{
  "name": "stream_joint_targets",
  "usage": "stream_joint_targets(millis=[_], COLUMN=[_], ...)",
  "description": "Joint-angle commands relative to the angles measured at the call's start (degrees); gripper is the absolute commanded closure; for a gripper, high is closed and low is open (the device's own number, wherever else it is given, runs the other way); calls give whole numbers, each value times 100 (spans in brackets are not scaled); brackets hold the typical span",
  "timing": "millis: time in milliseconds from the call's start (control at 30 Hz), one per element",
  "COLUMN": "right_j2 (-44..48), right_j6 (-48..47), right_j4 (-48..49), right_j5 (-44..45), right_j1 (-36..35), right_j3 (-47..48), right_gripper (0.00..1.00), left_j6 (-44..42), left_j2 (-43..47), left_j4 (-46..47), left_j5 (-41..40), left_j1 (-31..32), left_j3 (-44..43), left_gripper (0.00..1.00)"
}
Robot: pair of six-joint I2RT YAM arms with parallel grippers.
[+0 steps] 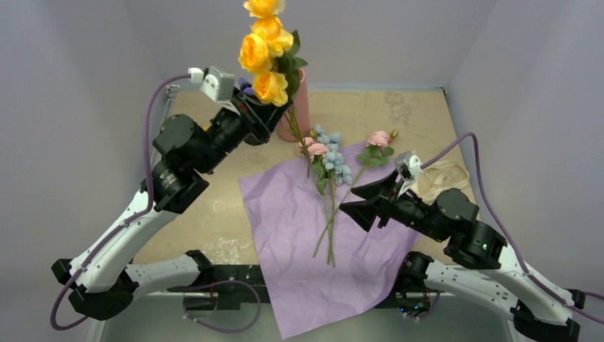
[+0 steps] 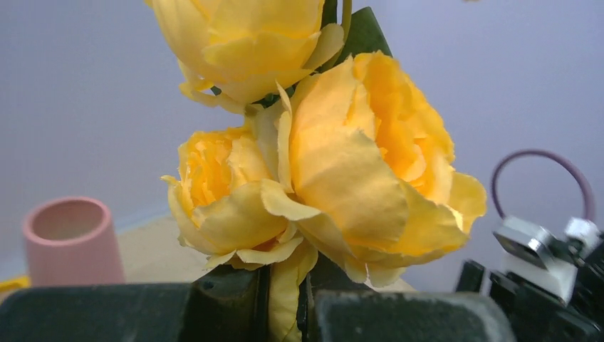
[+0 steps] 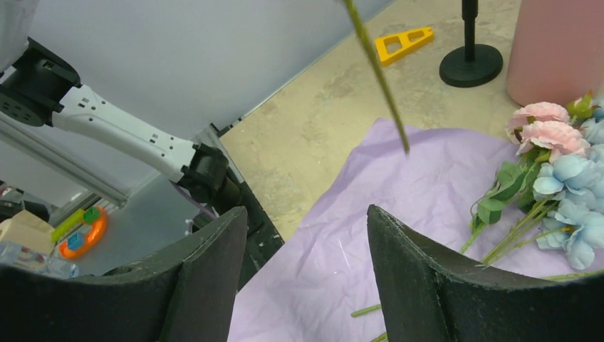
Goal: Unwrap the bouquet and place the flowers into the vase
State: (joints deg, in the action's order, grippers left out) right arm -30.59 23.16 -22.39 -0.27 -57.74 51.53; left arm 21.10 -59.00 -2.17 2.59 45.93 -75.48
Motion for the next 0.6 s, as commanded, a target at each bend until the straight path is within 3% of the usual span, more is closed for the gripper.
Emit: stream_joint_targets(millis=[0, 233, 567], right_j2=[112, 259, 492], right_j6=[75, -1, 64], right_j4=[-227, -311, -63], right_j5=[211, 253, 263], right_j1=[-27, -27, -28], right_j3=[61, -221, -749], right_gripper=[35, 37, 37], left_j6=[-737, -1088, -1466], left_j2=[-487, -1541, -2834], left_j4=[-294, 510, 1714], left_j5=[-722, -709, -592], left_j1=[-439, -1259, -1826], left_j3=[-907, -2146, -3246], left_gripper=[100, 100, 100])
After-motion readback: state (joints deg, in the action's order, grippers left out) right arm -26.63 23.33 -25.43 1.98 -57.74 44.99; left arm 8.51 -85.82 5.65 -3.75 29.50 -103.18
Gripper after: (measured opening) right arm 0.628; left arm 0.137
